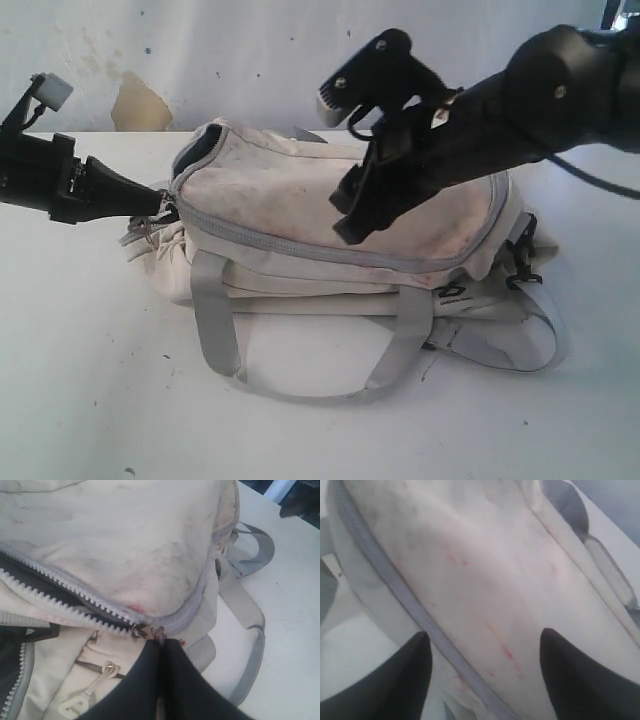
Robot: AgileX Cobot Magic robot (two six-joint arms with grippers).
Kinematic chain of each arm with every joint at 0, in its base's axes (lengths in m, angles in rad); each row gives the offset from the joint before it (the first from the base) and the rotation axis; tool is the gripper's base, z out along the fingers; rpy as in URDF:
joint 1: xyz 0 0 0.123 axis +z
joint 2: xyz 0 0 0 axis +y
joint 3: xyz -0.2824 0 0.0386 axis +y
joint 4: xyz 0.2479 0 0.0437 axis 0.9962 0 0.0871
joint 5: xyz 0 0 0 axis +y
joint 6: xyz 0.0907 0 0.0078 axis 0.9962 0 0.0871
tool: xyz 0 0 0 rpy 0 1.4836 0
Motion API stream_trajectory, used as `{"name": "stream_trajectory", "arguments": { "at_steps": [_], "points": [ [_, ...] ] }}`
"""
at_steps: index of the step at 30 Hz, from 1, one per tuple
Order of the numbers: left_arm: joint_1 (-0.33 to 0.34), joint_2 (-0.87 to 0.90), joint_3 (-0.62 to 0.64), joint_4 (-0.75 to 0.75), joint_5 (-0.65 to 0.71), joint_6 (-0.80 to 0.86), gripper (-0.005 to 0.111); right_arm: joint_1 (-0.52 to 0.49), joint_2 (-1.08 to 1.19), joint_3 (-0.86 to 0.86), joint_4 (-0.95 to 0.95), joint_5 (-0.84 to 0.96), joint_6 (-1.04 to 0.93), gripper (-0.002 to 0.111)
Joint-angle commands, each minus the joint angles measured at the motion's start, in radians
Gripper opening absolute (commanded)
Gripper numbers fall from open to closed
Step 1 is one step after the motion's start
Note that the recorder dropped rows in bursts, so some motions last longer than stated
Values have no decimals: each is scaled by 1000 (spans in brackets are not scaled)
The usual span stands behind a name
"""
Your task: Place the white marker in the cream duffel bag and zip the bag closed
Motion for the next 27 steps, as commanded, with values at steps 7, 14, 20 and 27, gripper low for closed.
{"name": "stream_trajectory", "arguments": {
  "at_steps": [7, 14, 20, 27],
  "points": [
    [5, -7, 2, 29, 16, 6, 0, 215, 187, 3, 130, -444, 5, 59],
    [5, -7, 2, 47, 16, -4, 0, 305, 325, 1, 130, -702, 7, 59],
    [5, -3, 2, 47, 16, -4, 0, 342, 390, 1, 104, -831, 7, 60],
    [5, 26, 2, 47, 16, -4, 0, 346, 434, 1, 102, -931, 7, 60]
  ]
}}
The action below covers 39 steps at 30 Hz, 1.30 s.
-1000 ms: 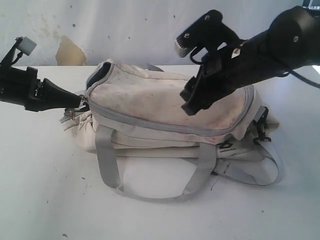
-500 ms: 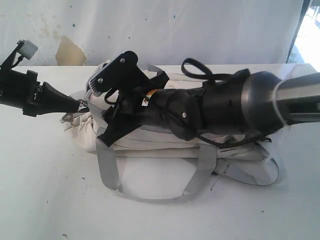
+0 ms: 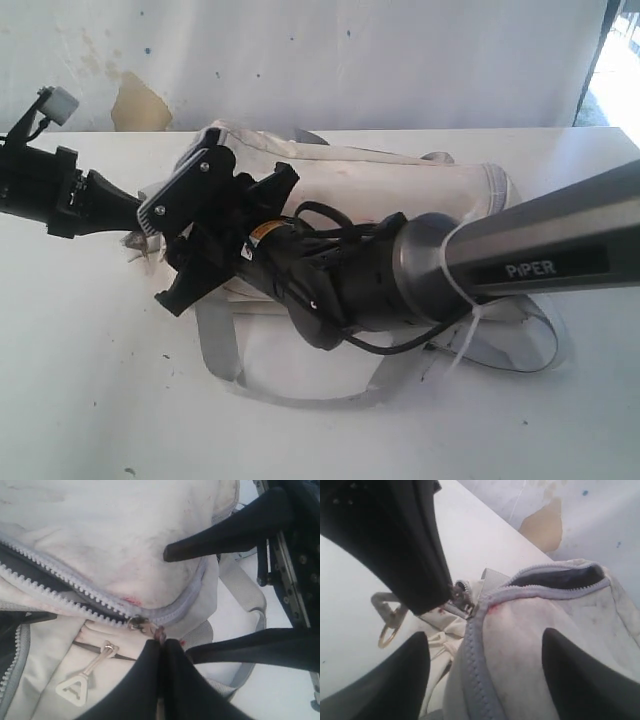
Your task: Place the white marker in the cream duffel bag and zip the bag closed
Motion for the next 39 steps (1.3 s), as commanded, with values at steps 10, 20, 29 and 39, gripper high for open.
{"name": "stream_trajectory", "arguments": {
  "at_steps": [10, 20, 29, 39],
  "points": [
    [7, 12, 2, -100, 14, 9, 0, 22, 48, 1, 4, -60, 7, 52],
    [7, 12, 2, -104, 14, 5, 0, 19, 48, 1, 83, -49, 5, 36],
    [7, 12, 2, -139, 14, -17, 0, 12, 48, 1, 199, 6, 5, 29],
    [7, 12, -6, -246, 14, -81, 0, 12, 48, 1, 179, 113, 3, 0]
  ]
}}
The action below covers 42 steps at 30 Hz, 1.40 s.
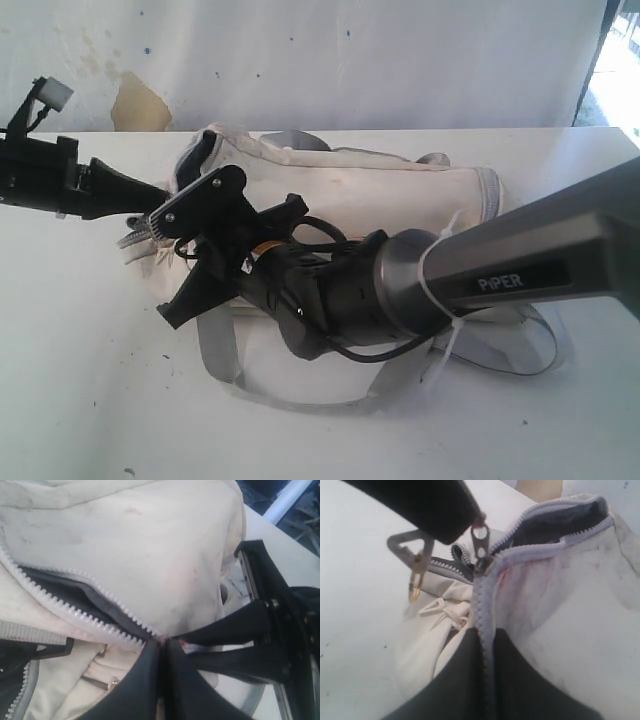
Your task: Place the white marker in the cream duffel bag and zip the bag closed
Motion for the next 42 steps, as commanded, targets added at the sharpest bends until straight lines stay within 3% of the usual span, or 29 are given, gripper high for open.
{"name": "stream_trajectory", "arguments": {
  "at_steps": [1, 14, 26, 33, 42],
  "points": [
    [1, -6, -15, -112, 14, -66, 0, -8, 0, 4, -14, 86, -2, 0],
    [30, -6, -47, -76, 14, -143, 0, -8, -2, 4, -23, 220, -163, 0],
    [42, -6, -47, -97, -74, -170, 0, -8, -9, 4, -23, 340, -361, 0],
    [42, -4, -47, 5, -165, -151, 0, -8, -59, 4, -23, 393, -365, 0],
    [42, -4, -47, -13, -204, -147, 0, -8, -68, 4, -32, 600, -389, 0]
  ]
}}
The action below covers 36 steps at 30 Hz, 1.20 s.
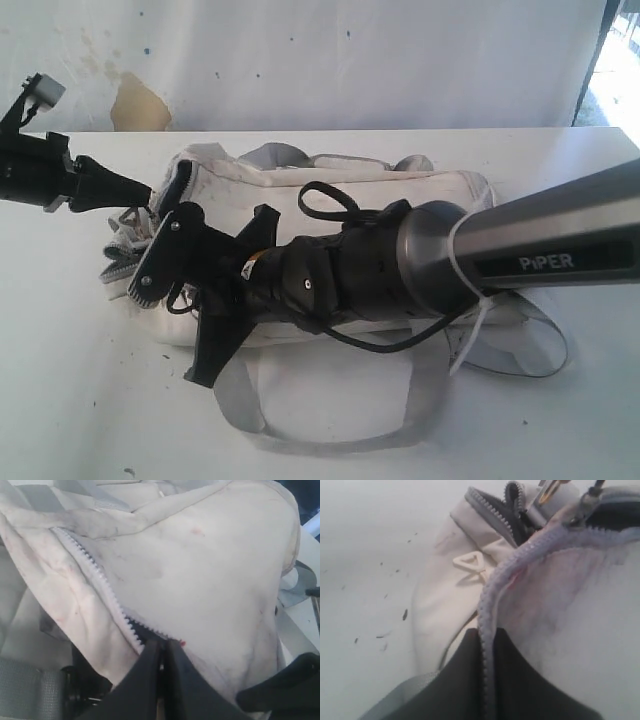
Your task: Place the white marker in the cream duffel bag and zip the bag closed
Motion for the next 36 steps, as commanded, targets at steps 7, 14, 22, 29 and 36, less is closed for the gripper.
{"name": "stream_trajectory", "arguments": {
  "at_steps": [7, 14, 22, 29, 36],
  "points": [
    [16, -12, -15, -74, -178, -1, 0, -3, 1, 18, -34, 180, -17, 0],
    [16, -12, -15, -369, -300, -5, 0, -3, 1, 18, -34, 174, -17, 0],
    [16, -12, -15, -464, -494, 13, 0, -3, 1, 18, -34, 174, -10, 0],
    [16, -12, -15, -464, -426, 141, 0, -3, 1, 18, -30, 121, 6, 0],
    [16, -12, -15, -441, -325, 143, 29, -3, 1, 18, -30, 86, 28, 10]
  ]
}}
